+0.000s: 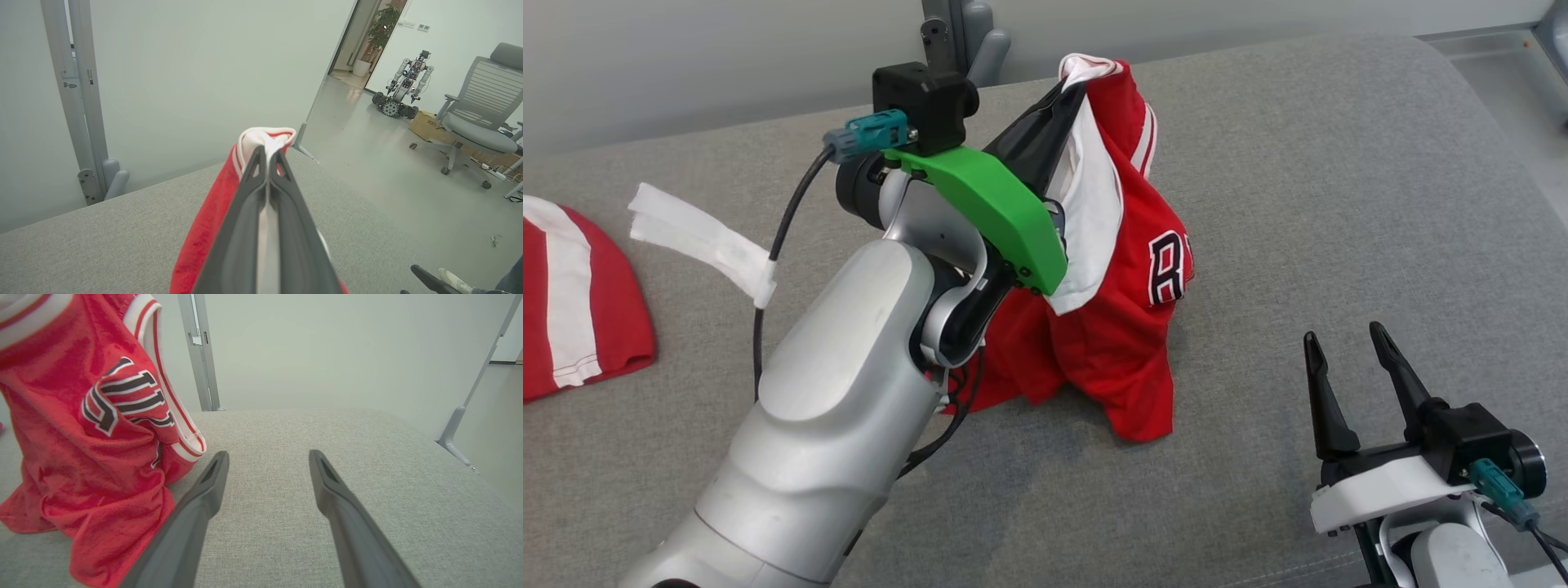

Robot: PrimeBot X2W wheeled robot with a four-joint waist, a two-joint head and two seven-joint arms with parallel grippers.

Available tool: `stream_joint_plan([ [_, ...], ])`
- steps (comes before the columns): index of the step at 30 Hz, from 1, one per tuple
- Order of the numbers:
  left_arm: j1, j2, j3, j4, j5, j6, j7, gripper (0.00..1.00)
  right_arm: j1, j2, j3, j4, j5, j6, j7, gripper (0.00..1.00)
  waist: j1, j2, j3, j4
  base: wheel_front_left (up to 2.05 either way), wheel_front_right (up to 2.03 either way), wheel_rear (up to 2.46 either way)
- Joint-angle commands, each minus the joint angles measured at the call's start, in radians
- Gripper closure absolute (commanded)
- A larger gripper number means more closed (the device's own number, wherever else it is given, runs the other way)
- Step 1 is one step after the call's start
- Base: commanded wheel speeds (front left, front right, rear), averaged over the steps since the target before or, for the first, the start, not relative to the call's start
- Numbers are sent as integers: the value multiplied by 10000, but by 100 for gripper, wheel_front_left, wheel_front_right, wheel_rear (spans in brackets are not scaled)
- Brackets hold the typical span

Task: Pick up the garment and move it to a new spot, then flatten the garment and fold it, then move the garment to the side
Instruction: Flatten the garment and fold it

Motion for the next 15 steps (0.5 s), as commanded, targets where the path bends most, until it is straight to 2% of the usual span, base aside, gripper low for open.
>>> stream_joint_plan([
  [1, -249, -67, -64, 200, -143, 125, 12, 100, -92, -14, 56, 25, 81, -3, -32, 0, 0, 0, 123, -102, 0, 0, 0],
  [4, -369, -188, -248, 650, -552, 491, -107, 100, -212, -17, 114, 48, 158, -3, -32, 0, 0, 0, 306, -207, 0, 0, 0],
  [6, -320, -227, -602, 597, -1324, 805, -347, 100, -308, -10, 219, 64, 189, -3, -32, 0, 0, 0, 439, -314, 0, 0, 0],
  [9, -411, -219, -1825, 419, -2036, 1338, -866, 100, -463, -21, 363, 100, 276, -8, -32, 0, 0, 0, 669, -499, 0, 0, 0],
  [13, -359, -213, -3467, 139, -2788, 1737, -1531, 100, -656, -20, 413, 97, 408, -6, -32, 0, 0, 0, 879, -714, 0, 0, 0],
  [14, -379, -215, -3838, 59, -2895, 1812, -1692, 95, -675, -18, 417, 84, 446, -8, -32, 0, 0, 0, 935, -757, 0, 0, 0],
  [15, -379, -215, -3838, 59, -2895, 1812, -1692, 95, -675, -18, 417, 84, 446, -8, -32, 0, 0, 0, 935, -757, 0, 0, 0],
])
